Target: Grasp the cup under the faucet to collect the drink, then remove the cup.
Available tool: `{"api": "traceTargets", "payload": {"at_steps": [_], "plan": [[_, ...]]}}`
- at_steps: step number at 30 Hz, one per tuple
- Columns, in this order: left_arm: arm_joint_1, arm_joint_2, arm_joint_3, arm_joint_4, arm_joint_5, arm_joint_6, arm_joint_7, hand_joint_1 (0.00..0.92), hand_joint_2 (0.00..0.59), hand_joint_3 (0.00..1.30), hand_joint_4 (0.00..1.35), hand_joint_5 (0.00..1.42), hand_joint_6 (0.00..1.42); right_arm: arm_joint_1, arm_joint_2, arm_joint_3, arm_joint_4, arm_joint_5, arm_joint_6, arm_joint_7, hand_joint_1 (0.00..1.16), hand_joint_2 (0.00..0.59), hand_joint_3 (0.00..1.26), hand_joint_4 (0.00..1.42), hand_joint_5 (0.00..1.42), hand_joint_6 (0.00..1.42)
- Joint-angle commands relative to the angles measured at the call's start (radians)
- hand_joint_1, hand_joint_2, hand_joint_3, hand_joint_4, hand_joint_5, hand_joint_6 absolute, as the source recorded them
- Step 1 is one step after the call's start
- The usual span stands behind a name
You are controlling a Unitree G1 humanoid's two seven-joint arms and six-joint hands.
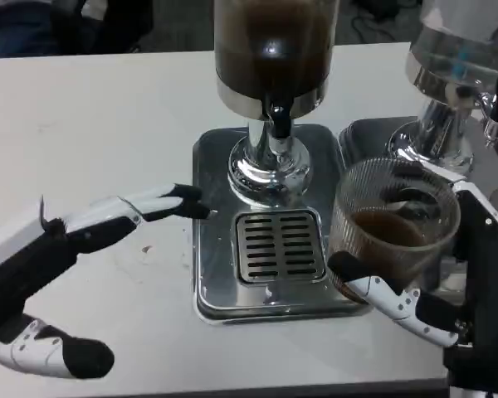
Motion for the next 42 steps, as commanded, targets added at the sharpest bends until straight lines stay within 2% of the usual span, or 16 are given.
{"api": "traceTargets", "payload": {"at_steps": [1, 7, 21, 42], "plan": [[0.018, 0.027, 0.003, -0.018, 0.011, -0.025, -0.003, 0.0, 0.054, 0.19, 0.05, 0.09, 0.14, 0.0, 0.014, -0.013, -0.047, 0.02, -0.022, 0.0, 1.04, 0.06, 0.86, 1.02, 1.16, 1.42], [0.025, 0.026, -0.011, -0.025, 0.013, -0.031, -0.005, 0.0, 0.051, 0.18, 0.04, 0.07, 0.13, 0.008, 0.02, -0.018, -0.058, 0.02, -0.023, 0.009, 1.04, 0.06, 0.87, 1.02, 1.17, 1.42], [0.036, 0.019, -0.004, -0.019, 0.054, -0.039, 0.014, 0.0, 0.043, 0.16, 0.01, 0.04, 0.1, 0.005, 0.031, -0.027, -0.057, 0.024, -0.023, 0.03, 1.04, 0.068, 0.88, 1.02, 1.17, 1.42], [0.028, 0.042, 0.002, -0.006, 0.164, -0.09, 0.082, 0.0, 0.04, 0.14, 0.0, 0.01, 0.08, 0.005, 0.036, -0.03, -0.059, 0.028, -0.026, 0.035, 1.03, 0.069, 0.89, 1.03, 1.19, 1.42]]}}
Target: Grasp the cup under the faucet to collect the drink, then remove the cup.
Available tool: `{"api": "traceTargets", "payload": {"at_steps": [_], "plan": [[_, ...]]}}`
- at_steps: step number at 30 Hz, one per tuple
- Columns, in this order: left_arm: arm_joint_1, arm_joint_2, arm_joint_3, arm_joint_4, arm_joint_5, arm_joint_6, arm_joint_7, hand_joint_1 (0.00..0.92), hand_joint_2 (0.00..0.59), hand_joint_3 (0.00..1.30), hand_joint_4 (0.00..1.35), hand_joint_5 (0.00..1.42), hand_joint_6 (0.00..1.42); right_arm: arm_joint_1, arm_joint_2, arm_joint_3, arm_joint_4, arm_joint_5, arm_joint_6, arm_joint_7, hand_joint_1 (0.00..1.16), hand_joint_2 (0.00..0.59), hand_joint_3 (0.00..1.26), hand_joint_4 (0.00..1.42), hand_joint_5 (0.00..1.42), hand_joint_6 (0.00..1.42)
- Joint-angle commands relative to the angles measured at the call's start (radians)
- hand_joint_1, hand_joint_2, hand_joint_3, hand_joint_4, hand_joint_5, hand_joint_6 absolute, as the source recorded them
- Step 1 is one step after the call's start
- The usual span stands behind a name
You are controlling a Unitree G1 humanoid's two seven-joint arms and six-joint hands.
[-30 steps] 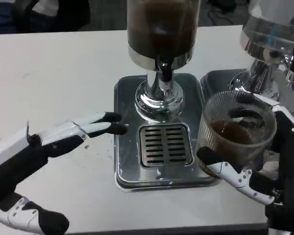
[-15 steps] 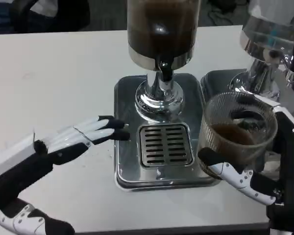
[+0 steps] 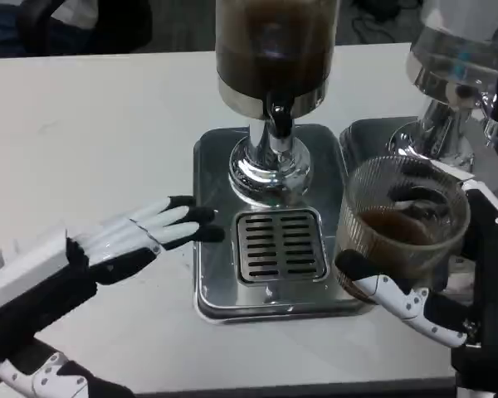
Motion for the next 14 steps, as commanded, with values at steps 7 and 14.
{"api": "traceTargets", "payload": {"at_steps": [7, 14], "plan": [[-0.004, 0.038, -0.004, 0.011, 0.033, -0.02, 0.03, 0.0, 0.033, 0.14, 0.0, 0.01, 0.08, -0.015, 0.012, 0.0, -0.027, 0.027, -0.024, -0.002, 1.03, 0.069, 0.89, 1.04, 1.19, 1.42], [-0.004, 0.045, -0.013, 0.016, 0.024, -0.011, 0.038, 0.0, 0.033, 0.14, 0.0, 0.01, 0.08, -0.015, 0.012, 0.0, -0.025, 0.026, -0.026, -0.003, 1.03, 0.069, 0.89, 1.05, 1.19, 1.42]]}}
